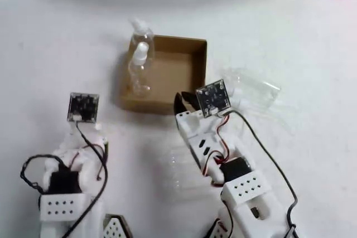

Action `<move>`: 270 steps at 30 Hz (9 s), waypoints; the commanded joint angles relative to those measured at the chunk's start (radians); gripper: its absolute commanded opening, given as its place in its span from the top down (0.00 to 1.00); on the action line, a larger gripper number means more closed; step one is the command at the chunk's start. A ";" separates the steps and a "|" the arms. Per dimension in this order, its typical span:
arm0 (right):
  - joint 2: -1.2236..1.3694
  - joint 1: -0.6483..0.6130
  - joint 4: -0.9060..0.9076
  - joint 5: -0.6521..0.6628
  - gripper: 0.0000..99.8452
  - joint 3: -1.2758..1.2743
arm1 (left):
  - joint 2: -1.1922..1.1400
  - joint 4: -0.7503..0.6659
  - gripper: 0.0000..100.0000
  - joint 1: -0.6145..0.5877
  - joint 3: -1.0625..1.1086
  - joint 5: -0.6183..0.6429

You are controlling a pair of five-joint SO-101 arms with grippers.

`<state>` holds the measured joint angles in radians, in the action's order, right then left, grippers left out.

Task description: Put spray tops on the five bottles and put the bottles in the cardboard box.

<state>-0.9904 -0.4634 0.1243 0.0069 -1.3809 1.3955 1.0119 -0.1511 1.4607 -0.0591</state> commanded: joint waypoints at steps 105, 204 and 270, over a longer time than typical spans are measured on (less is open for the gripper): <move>0.578 -0.338 0.871 -0.256 0.68 0.749 | 0.433 0.051 0.97 -0.093 0.232 -0.009; 0.272 0.759 0.926 0.729 0.98 0.164 | -0.912 0.255 0.63 0.545 -0.884 0.761; 0.265 0.756 0.924 0.763 0.98 0.150 | -1.397 0.173 0.76 0.328 -0.928 -0.032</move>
<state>-0.7050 0.3007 1.0618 0.7587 -1.2352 -0.0130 1.1546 0.1818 0.5800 -0.2110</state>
